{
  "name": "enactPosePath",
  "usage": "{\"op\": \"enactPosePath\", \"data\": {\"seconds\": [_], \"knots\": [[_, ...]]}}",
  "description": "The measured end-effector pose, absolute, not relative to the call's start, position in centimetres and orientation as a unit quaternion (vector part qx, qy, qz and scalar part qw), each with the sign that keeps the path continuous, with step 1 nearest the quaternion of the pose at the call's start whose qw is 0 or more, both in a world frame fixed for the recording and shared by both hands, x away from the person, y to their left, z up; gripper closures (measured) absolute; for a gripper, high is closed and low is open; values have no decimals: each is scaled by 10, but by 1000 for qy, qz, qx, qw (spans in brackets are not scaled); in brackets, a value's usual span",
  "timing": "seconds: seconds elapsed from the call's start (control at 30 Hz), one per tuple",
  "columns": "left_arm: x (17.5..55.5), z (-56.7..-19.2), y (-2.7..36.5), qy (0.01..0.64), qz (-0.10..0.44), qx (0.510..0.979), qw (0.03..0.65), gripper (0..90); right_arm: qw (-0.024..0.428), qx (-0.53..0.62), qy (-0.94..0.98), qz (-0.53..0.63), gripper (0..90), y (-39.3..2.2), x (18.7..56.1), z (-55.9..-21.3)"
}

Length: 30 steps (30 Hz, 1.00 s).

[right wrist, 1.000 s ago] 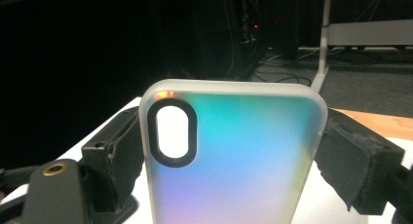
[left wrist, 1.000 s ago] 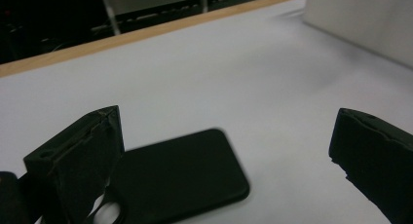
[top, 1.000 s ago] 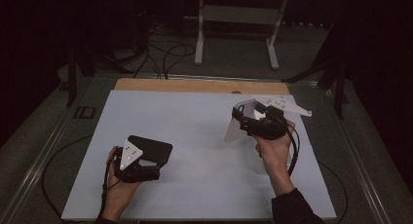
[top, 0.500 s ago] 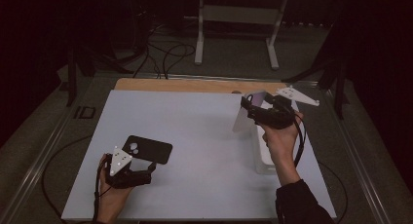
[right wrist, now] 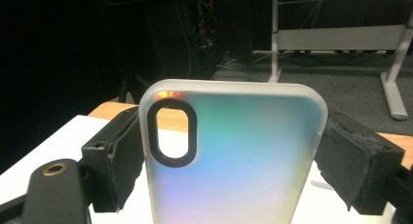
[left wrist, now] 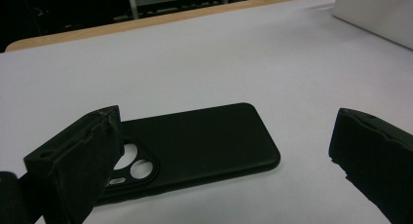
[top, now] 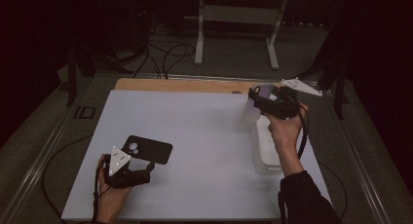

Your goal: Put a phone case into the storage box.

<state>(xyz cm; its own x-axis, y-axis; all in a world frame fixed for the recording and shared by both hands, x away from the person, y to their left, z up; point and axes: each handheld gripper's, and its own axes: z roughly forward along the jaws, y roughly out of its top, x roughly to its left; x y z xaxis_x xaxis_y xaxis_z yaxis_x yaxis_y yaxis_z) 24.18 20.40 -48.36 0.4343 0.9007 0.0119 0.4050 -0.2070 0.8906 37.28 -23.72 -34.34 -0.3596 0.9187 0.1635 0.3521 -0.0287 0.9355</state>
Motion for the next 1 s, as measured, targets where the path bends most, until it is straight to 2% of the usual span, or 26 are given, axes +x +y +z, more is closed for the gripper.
{"op": "enactPosePath", "data": {"seconds": [1.0], "knots": [[241,-485,204,453,281,725,436,4,320,554,621,454,170,-268,426,-354]]}}
